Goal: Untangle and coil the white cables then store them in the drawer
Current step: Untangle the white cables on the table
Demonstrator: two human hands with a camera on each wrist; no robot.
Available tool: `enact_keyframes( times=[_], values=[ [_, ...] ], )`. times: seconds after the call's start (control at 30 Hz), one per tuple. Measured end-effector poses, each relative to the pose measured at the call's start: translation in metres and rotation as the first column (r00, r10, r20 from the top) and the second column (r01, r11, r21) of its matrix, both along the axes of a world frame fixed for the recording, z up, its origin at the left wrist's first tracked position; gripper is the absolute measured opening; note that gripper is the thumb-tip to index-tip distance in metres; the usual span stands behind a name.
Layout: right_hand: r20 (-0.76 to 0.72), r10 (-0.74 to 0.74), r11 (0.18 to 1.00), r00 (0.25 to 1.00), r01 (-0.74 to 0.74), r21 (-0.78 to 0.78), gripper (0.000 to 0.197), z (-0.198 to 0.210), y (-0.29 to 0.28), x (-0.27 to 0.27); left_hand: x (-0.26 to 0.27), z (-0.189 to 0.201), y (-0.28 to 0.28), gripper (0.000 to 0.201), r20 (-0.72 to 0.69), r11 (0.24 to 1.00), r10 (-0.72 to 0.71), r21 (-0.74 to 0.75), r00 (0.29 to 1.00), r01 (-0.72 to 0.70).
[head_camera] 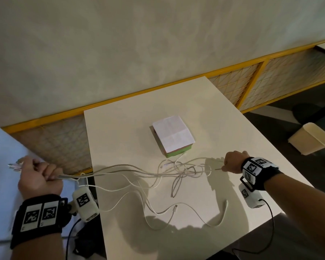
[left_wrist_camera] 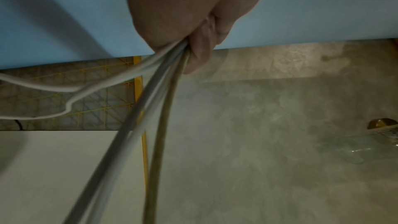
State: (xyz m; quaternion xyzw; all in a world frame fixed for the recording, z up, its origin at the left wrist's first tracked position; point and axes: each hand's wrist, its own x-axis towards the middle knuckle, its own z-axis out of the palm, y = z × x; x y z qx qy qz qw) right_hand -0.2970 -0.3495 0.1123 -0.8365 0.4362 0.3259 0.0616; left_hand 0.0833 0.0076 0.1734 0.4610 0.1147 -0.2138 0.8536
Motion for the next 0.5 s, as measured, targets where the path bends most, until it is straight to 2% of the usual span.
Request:
enact_keyframes(
  times=[0.17, 0.23, 0.33, 0.43, 0.5],
  values=[
    [-0.034, -0.064, 0.998, 0.997, 0.064, 0.000, 0.018, 0.009, -0.008, -0.007, 0.010, -0.004, 0.010, 0.034, -0.004, 0.999, 0.020, -0.048, 1.000, -0.020],
    [-0.018, -0.090, 0.996, 0.996, 0.089, -0.022, 0.020, 0.007, -0.006, -0.011, 0.005, -0.001, 0.006, 0.027, -0.010, 0.999, 0.002, -0.050, 1.000, -0.003],
    [0.036, -0.113, 0.994, 0.993, 0.113, -0.010, 0.033, -0.002, 0.002, -0.010, -0.018, 0.005, -0.012, 0.025, 0.004, 0.997, -0.020, -0.072, 1.000, 0.021],
    [0.008, -0.059, 0.998, 0.998, 0.059, -0.005, 0.044, -0.007, 0.011, -0.011, -0.042, 0.010, -0.032, 0.028, -0.004, 0.998, -0.026, -0.061, 1.000, 0.025],
    [0.042, -0.030, 0.999, 0.999, 0.031, -0.013, 0.066, -0.005, 0.015, -0.011, -0.055, 0.014, -0.041, 0.033, -0.015, 0.997, -0.035, -0.072, 0.999, 0.034]
  ],
)
